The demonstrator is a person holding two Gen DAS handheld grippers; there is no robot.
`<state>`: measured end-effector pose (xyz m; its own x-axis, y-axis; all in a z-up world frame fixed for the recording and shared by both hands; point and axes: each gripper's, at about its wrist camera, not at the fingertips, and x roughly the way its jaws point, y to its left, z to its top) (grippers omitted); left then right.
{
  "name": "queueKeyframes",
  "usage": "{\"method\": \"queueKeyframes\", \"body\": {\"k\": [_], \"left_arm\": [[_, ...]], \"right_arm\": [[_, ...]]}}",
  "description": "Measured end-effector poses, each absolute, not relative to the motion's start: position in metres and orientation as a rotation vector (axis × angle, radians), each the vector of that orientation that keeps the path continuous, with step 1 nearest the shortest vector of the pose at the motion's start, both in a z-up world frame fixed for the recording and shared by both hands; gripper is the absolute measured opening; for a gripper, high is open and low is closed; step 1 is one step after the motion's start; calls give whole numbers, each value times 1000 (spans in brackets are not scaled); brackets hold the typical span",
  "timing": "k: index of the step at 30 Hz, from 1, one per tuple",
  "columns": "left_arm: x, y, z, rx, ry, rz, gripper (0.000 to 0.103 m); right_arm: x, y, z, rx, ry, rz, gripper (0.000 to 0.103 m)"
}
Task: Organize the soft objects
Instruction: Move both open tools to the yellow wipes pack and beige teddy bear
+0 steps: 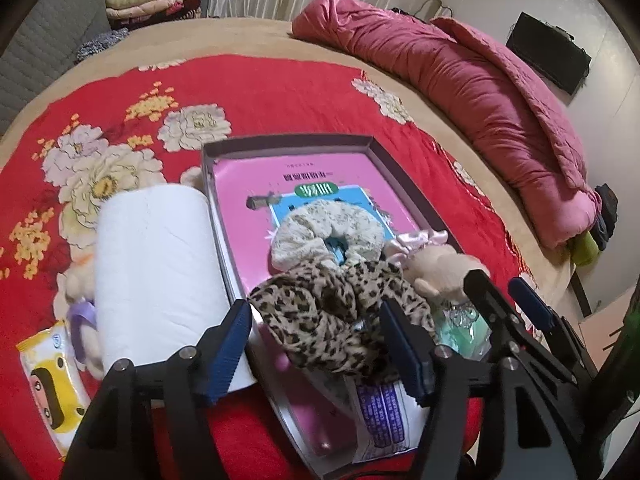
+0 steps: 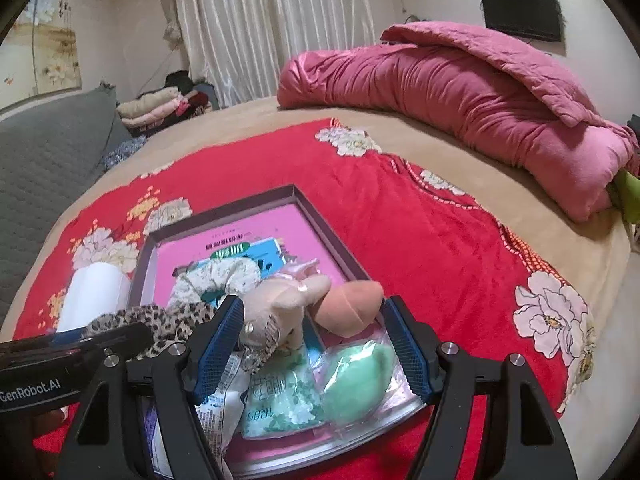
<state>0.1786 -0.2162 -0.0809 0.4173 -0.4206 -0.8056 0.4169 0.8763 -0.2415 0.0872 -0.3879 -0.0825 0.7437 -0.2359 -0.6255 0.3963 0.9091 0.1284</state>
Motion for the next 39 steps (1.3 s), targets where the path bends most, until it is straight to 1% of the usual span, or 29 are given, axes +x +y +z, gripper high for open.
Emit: {"method": "queueKeyframes", "body": {"k": [9, 17, 21, 33, 39], "left_arm": [[175, -200, -60, -22, 953, -506, 67], [169, -187, -51, -17, 935, -473, 67], [166, -176, -44, -20, 935, -448, 67], [159, -126, -31, -94, 910, -383, 67], [155, -78, -25, -116, 882, -290, 67]], "right_arm": [[83, -384, -75, 280, 603, -316, 74], [81, -366, -62, 253, 552, -249, 75], [76, -354, -51, 239, 509, -210, 78], [72, -309, -33, 160, 476, -116, 78], [71, -282, -28, 123, 471, -39, 78]]}}
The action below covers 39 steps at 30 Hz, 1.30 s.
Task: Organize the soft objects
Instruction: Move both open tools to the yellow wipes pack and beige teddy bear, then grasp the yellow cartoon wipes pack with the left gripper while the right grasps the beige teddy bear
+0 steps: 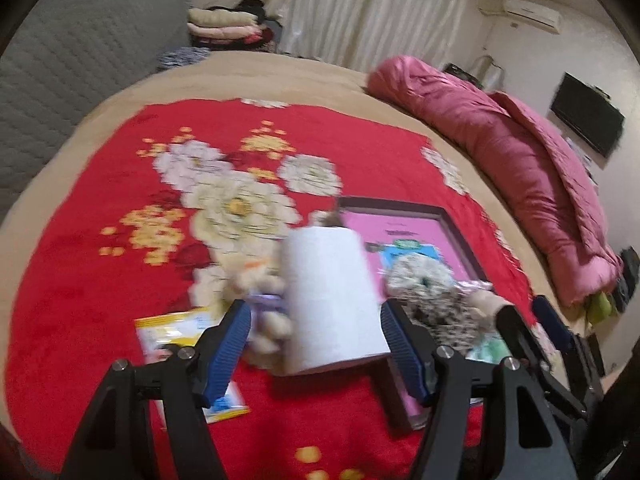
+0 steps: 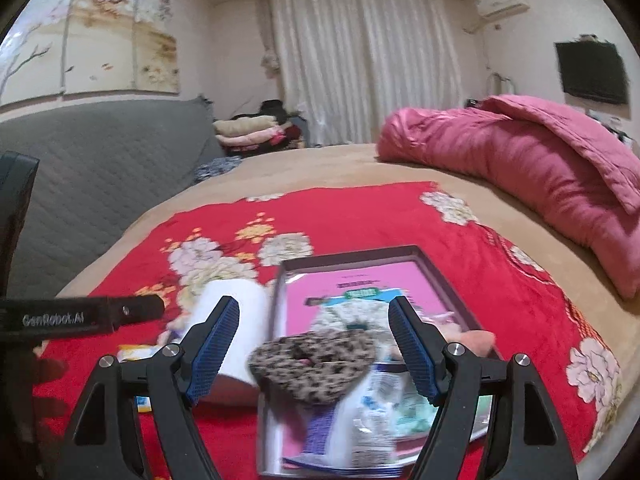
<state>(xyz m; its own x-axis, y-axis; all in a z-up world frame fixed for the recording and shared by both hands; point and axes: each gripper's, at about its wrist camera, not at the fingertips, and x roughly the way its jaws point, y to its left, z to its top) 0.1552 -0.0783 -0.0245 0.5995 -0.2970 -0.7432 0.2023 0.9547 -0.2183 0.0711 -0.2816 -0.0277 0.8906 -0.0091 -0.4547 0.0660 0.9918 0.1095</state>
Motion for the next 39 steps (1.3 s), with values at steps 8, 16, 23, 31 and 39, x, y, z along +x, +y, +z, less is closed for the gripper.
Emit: {"method": "queueKeyframes", "body": {"k": [8, 16, 23, 31, 39], "left_arm": [[154, 14, -39, -216, 918, -119, 67], [143, 58, -54, -251, 955, -60, 67], [142, 55, -87, -286, 1058, -104, 67], [151, 41, -109, -306, 1103, -127, 67], [170, 23, -133, -295, 1157, -157, 67]], "right_arm": [[67, -236, -21, 64, 463, 83, 78], [66, -209, -20, 39, 480, 178, 78], [70, -175, -30, -17, 539, 284, 78], [79, -162, -45, -45, 593, 305, 78], [85, -162, -49, -48, 600, 302, 78]]}}
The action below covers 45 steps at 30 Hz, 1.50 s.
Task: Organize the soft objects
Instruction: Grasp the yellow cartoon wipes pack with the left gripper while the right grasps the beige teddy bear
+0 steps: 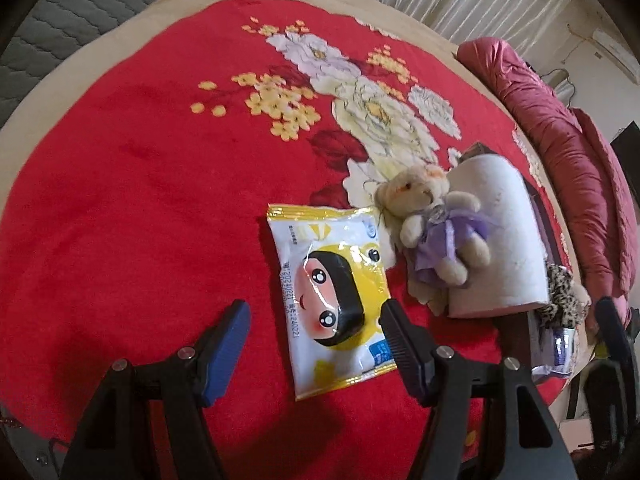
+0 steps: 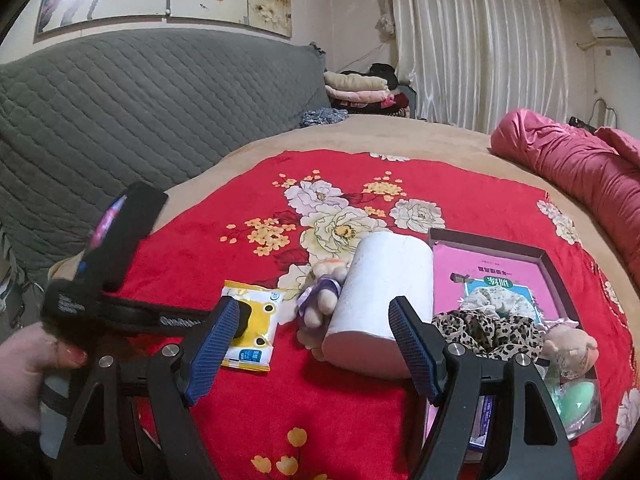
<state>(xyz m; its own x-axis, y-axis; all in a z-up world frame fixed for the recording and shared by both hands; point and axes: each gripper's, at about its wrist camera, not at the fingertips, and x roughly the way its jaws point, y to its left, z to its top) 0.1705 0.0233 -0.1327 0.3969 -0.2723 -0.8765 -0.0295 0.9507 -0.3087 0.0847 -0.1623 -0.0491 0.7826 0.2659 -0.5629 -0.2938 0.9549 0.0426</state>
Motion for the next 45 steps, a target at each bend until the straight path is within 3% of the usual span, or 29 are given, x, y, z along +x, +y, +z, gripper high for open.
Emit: {"method": "queueKeyframes", "body": {"k": [5, 9, 22, 39, 45], "left_arm": [[177, 19, -145, -308, 1165, -197, 66], [182, 16, -146, -313, 1164, -218, 52], [188, 28, -149, -409, 1118, -274, 30], [182, 61, -134, -390, 1029, -186, 25], [180, 62, -134, -396, 1025, -188, 25]], "right_arm": [[94, -158, -51, -68, 606, 310, 78], [106, -156, -54, -57, 631, 323, 79], [167, -142, -79, -88, 775, 339, 78], [220, -85, -105, -387, 917, 222, 78], [241, -63, -127, -639, 1026, 170, 65]]}}
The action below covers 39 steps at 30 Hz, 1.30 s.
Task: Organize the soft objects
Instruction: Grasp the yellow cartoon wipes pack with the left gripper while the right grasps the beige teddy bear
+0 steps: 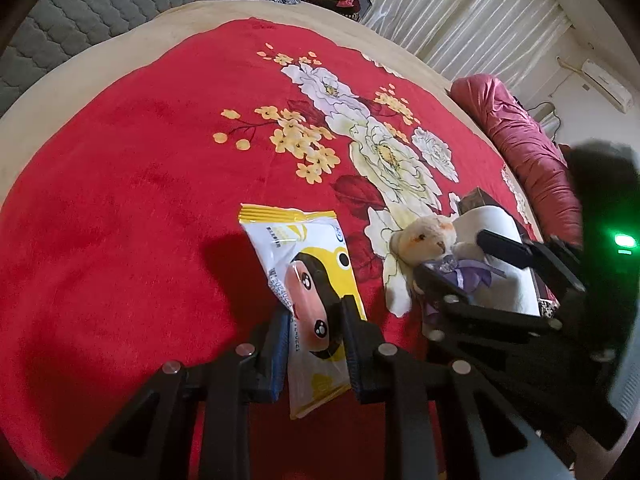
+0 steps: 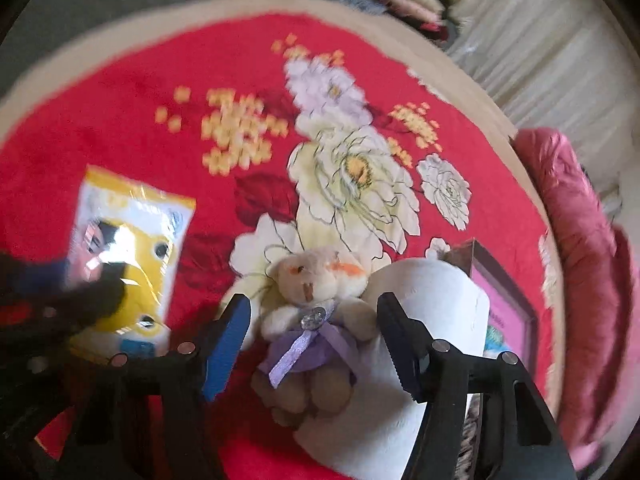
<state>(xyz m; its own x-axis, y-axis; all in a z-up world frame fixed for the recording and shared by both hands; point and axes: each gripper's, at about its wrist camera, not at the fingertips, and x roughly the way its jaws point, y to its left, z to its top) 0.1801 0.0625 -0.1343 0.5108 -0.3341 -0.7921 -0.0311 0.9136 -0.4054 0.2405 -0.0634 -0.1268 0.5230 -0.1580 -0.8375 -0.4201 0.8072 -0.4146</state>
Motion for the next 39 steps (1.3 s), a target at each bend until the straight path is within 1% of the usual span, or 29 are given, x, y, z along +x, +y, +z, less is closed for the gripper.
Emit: {"method": "queueKeyframes", "body": {"k": [4, 6, 8, 11, 14, 15, 16, 20, 24, 28, 37, 39], "left_arm": [[180, 64, -135, -411, 1026, -191, 25], [180, 65, -135, -418, 1026, -192, 25], [180, 65, -135, -420, 1028, -193, 25], [180, 64, -135, -418, 1028, -194, 25], [180, 63, -135, -417, 1028, -195, 25], [179, 63, -135, -416, 1027, -195, 25], [179, 63, -134, -416, 1026, -196, 25], [179, 62, -135, -419, 1026, -198, 25], [178, 61, -134, -414, 1024, -199, 25], [178, 61, -134, -414, 1021, -202, 25], [175, 59, -129, -403, 1004, -215, 23], [174, 58, -128, -400, 1004, -216, 22]], "right_arm": [[253, -54, -148, -809, 1116, 195, 64], [257, -52, -156, -841, 1149, 204, 63], [257, -51, -161, -874, 1146, 204, 62], [255, -51, -163, -890, 1107, 195, 57], [253, -53, -156, -851, 1068, 186, 48], [252, -56, -151, -830, 1045, 183, 35], [251, -57, -146, -820, 1025, 176, 33], [245, -65, -133, -734, 987, 223, 33], [238, -78, -121, -508, 996, 315, 32], [224, -88, -109, -370, 976, 372, 32], [194, -119, -98, -146, 929, 368, 32], [190, -123, -96, -132, 923, 373, 32]]}}
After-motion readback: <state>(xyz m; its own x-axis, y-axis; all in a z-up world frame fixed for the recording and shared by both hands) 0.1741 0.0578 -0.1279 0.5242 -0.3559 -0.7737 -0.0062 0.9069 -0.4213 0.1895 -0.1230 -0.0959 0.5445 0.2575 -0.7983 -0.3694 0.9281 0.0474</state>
